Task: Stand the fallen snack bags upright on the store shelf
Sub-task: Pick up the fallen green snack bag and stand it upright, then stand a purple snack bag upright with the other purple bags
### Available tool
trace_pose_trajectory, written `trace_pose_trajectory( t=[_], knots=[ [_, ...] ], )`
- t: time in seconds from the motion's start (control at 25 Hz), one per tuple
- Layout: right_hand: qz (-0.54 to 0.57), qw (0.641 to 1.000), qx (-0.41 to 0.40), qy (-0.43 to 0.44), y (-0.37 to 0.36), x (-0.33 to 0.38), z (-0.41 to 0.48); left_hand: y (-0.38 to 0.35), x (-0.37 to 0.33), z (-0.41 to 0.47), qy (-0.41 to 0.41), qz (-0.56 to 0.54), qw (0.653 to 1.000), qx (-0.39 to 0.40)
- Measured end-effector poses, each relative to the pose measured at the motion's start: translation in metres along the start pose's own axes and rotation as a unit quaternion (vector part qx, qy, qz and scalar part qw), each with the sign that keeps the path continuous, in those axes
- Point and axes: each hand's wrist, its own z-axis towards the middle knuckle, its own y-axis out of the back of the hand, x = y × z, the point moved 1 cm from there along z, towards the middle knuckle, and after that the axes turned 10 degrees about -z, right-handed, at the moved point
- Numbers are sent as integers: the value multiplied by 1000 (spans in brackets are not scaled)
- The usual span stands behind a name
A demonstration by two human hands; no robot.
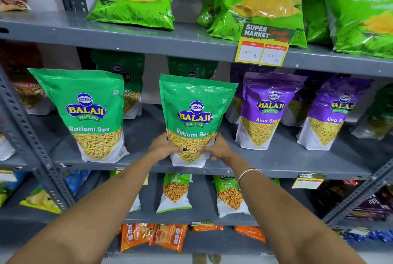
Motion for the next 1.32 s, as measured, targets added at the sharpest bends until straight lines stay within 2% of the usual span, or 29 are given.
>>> trace_pose_trajectory(
  t=[0.2, 0.32, 0.36, 0.48, 0.56, 0.64, 0.68, 0.76, 0.88, 0.96, 1.08, 1.24, 1.32],
  knots=[
    [11, 1000, 0, -2, 0, 2, -1, 2, 0, -2, 12, 15, 999, 31],
    [-7, 1000, 3, -8, 9, -1, -4, 9, -1, 0, 114, 82, 987, 72],
    [-25, 1000, -1, -19, 16, -4, -5, 11, -4, 0, 157, 124, 975, 96],
    [-113, 990, -41, -67, 50, -25, -1, -2, -21, -8, 252, 213, 913, 239],
    [-151, 981, -72, -103, 83, -43, 2, -29, -34, -7, 248, 216, 889, 318],
    [-170, 971, -96, -139, 116, -62, 4, -63, -46, -4, 210, 164, 898, 351],
    [-170, 969, -111, -139, 135, -73, 6, -82, -53, 0, 171, 125, 917, 338],
    [-153, 972, -123, -128, 168, -97, 19, -122, -67, 15, 96, 46, 960, 258],
    [-33, 987, -131, -82, 200, -122, 47, -177, -81, 43, 40, -17, 993, 114],
    [35, 995, -87, -44, 211, -132, 61, -205, -88, 67, 24, -47, 997, 60],
    [81, 997, -3, 11, 216, -130, 71, -234, -77, 102, 19, -109, 994, 23],
    [102, 993, 14, 54, 213, -141, 70, -247, -79, 83, 28, -146, 988, -31],
    [95, 993, 23, 65, 213, -144, 56, -248, -76, 71, 23, -141, 989, -29]
  ],
)
